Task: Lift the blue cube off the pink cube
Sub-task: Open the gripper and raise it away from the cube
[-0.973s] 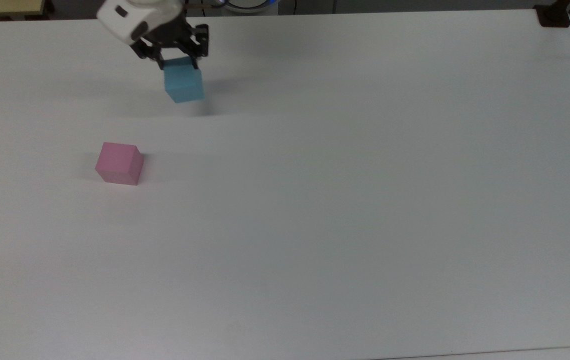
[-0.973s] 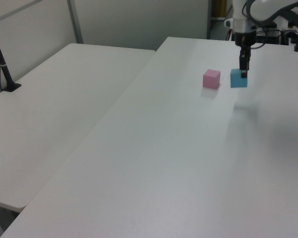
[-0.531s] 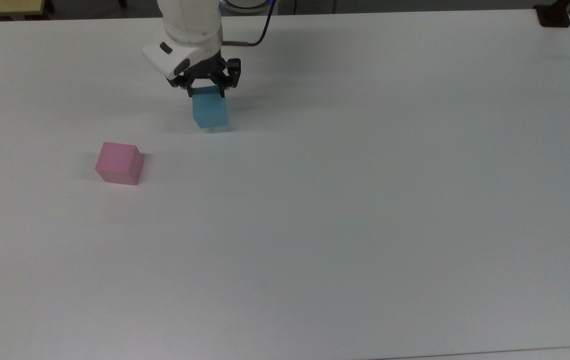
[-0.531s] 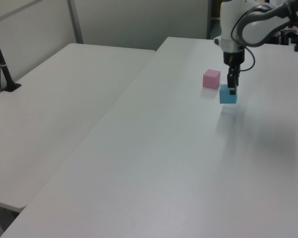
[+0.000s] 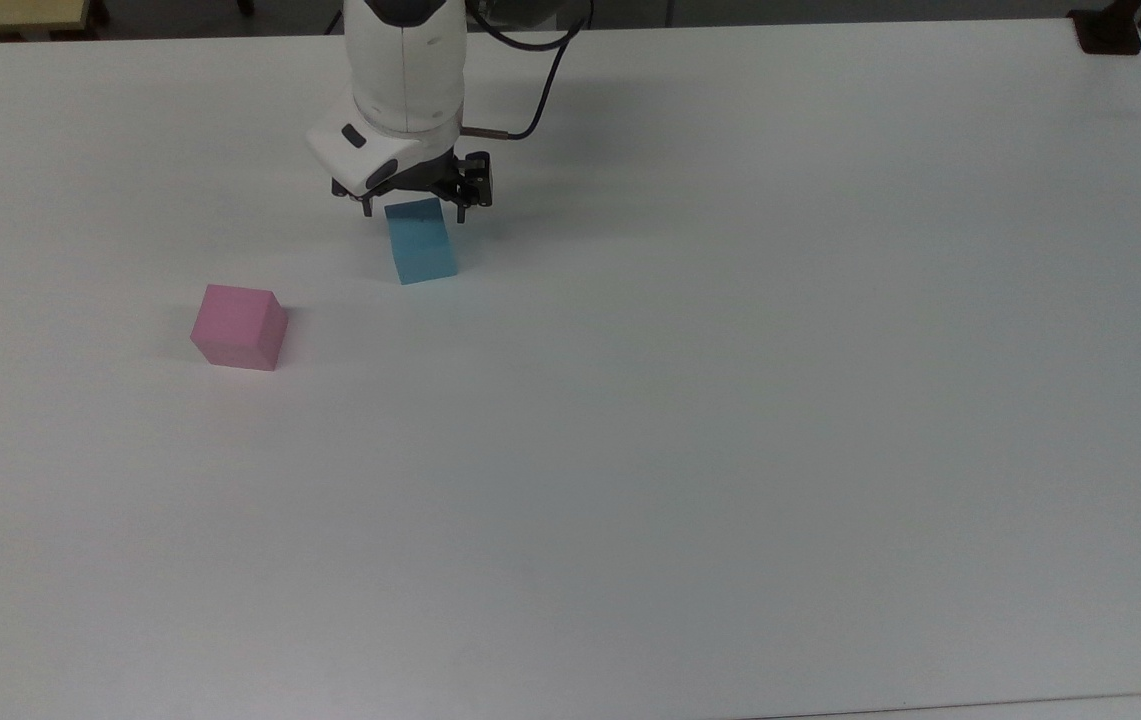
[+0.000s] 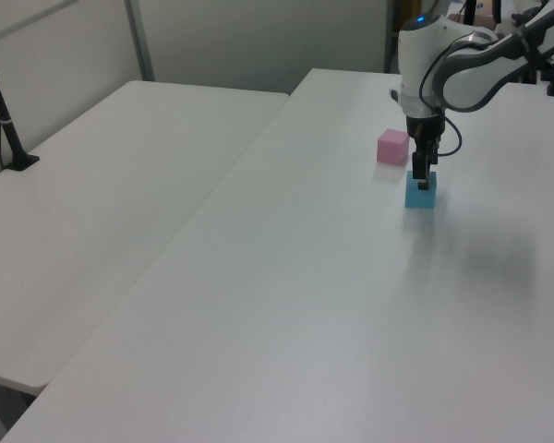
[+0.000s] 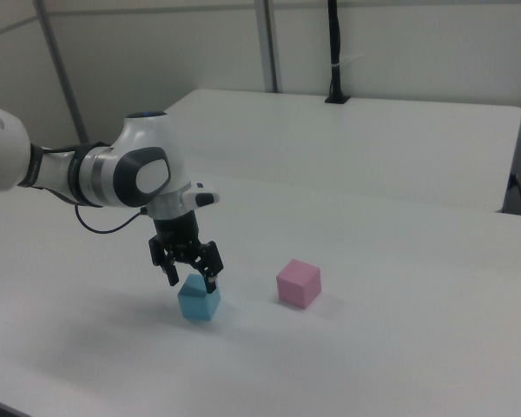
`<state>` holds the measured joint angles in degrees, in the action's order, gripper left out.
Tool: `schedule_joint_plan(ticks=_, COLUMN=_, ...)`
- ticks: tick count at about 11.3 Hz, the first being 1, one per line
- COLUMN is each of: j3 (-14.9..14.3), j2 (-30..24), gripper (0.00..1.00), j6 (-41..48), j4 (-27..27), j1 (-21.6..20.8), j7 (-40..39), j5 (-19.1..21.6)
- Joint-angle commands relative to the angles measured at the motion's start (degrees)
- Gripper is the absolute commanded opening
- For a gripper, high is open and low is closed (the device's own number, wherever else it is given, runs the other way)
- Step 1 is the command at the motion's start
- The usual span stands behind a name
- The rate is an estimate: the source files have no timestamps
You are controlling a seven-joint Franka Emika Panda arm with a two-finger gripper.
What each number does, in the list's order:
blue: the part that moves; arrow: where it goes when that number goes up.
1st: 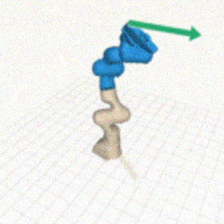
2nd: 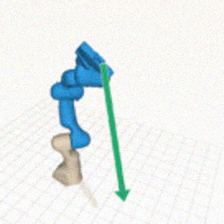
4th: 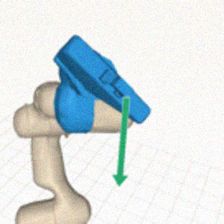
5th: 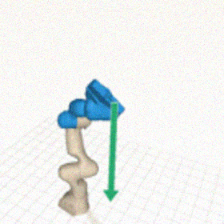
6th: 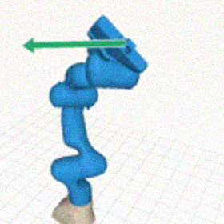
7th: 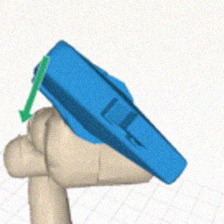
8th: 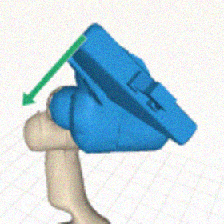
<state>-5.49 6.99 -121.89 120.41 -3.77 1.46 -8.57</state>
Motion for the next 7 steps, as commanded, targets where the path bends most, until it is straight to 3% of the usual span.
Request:
schedule_joint_plan(ticks=1, j3=-0.4, j2=-3.1, gripper=1.00, j6=2.9, j4=-1.4, j1=0.7, j7=1.3, j5=-1.3)
schedule_joint_plan(ticks=5, j3=-0.9, j2=-7.5, gripper=1.00, j6=25.0, j4=-15.8, j1=3.3, j7=0.8, j5=0.7)
schedule_joint_plan(ticks=7, j3=-2.2, j2=-7.6, gripper=1.00, j6=35.4, j4=-24.5, j1=4.3, j7=-0.1, j5=4.8)
